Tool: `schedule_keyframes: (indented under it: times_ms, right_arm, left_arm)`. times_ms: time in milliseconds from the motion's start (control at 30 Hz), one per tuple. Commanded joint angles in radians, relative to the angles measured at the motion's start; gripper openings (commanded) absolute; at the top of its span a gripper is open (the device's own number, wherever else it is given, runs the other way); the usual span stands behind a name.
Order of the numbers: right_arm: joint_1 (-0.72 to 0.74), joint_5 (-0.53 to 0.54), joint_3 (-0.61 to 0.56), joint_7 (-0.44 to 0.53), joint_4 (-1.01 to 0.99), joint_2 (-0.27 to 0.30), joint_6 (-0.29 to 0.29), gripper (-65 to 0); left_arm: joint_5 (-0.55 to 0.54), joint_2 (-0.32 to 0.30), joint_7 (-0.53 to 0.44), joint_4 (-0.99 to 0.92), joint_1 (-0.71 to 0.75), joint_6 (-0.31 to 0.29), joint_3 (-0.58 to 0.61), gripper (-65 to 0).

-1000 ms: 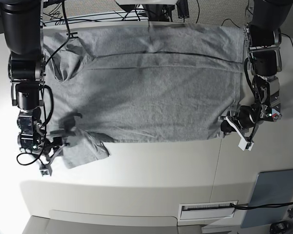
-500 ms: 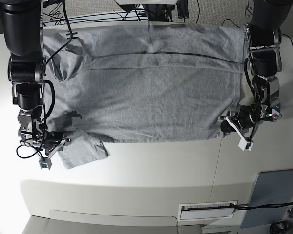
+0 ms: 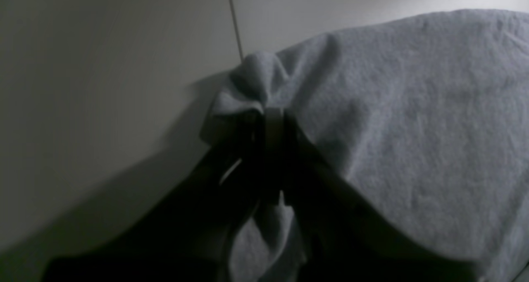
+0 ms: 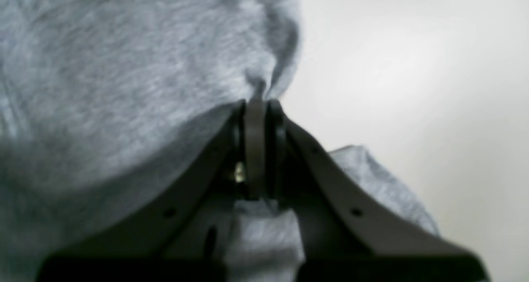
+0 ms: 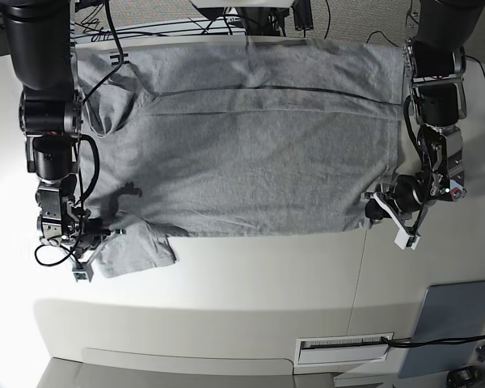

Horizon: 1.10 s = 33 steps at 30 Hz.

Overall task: Fold the T-shirt properly
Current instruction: 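Grasp the shirt sides near the hem with both grippers, then lift the hem and fold it over toward the shoulder edge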

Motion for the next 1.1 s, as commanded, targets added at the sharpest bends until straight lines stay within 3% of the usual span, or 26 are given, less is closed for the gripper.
schedule_keyframes:
  times_ms: [0, 67, 200, 400, 633, 1067]
  right_arm:
    - [0.023, -0.002, 0.000, -0.019, 0.049, 0.012, 0.006, -65.0]
    - [0.001, -0.002, 0.000, -0.047, 0.138, 0.023, 0.000, -65.0]
    - [-0.098, -0.002, 0.000, -0.056, 0.361, 0.070, -0.074, -65.0]
    - [-0.305, -0.011, 0.000, -0.098, 0.759, 0.180, -0.169, -65.0]
    - [-0.537, -0.139, 0.013, -0.151, 1.083, 0.256, -0.296, -65.0]
    - [-0.965, -0.151, 0.264, -0.221, 1.429, 0.253, -0.314, -65.0]
  left_arm:
    - [0.003, -0.014, -0.011, 0.020, -0.020, -0.003, 0.000, -65.0]
    - [0.003, -0.018, -0.013, 0.039, -0.019, -0.003, 0.000, -65.0]
    - [0.000, -0.029, -0.014, 0.099, -0.010, -0.003, 0.000, -65.0]
    - [-0.110, -0.064, -0.013, 0.264, 0.088, -0.003, 0.000, -65.0]
    - [-0.155, -0.074, 0.001, 0.490, 0.276, -0.003, -0.027, -65.0]
    - [-0.309, -0.069, 0.036, 0.651, 0.568, -0.004, -0.218, -65.0]
